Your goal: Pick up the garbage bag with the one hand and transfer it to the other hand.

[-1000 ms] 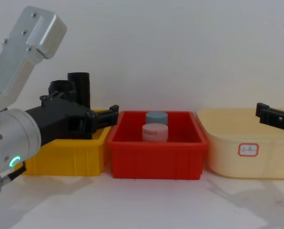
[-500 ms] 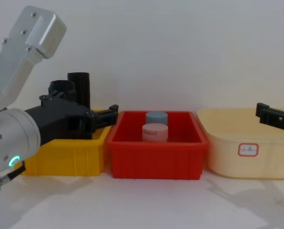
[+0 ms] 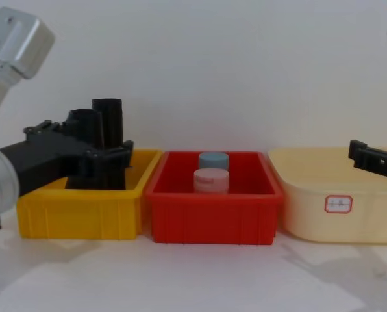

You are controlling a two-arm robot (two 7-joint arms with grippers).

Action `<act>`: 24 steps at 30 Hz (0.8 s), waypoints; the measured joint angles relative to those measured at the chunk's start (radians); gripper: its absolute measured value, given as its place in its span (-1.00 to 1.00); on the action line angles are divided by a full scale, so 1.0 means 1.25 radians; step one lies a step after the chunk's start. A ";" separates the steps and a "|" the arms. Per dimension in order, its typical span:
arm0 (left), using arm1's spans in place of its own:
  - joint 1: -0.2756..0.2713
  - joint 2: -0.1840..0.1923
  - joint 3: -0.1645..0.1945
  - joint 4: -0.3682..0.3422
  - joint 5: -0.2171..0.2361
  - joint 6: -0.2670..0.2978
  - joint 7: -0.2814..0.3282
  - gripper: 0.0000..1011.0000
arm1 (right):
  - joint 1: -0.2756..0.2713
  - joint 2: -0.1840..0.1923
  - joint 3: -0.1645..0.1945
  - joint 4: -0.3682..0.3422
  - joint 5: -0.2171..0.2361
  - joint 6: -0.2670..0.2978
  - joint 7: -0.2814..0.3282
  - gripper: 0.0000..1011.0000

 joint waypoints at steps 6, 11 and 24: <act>-0.006 0.011 -0.015 0.019 -0.006 -0.010 -0.015 0.98 | 0.000 0.000 0.000 0.000 0.000 0.000 0.000 0.98; -0.025 0.013 -0.023 0.048 -0.012 -0.023 -0.038 0.98 | 0.000 0.000 0.000 0.000 0.000 0.000 0.000 0.98; -0.100 -0.010 -0.027 0.156 -0.026 -0.058 -0.094 0.98 | 0.000 0.000 0.000 0.000 0.000 0.000 0.000 0.98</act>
